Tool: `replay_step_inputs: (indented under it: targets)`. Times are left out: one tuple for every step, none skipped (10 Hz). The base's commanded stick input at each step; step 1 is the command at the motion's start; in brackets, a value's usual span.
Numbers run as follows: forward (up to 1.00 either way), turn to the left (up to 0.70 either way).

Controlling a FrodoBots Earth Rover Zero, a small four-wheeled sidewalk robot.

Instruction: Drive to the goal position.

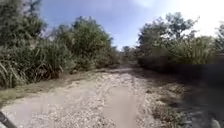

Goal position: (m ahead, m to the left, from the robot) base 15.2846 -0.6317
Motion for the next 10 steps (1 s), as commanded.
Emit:
replay_step_inputs:
  targets:
    - [0.7, 0.0]
    - [0.7, 0.0]
    - [0.7, 0.0]
    - [0.7, 0.0]
    - [0.7, 0.0]
    - [0.7, 0.0]
    - [0.7, 0.0]
    - [0.7, 0.0]
    - [0.7, 0.0]
    - [0.7, 0.0]
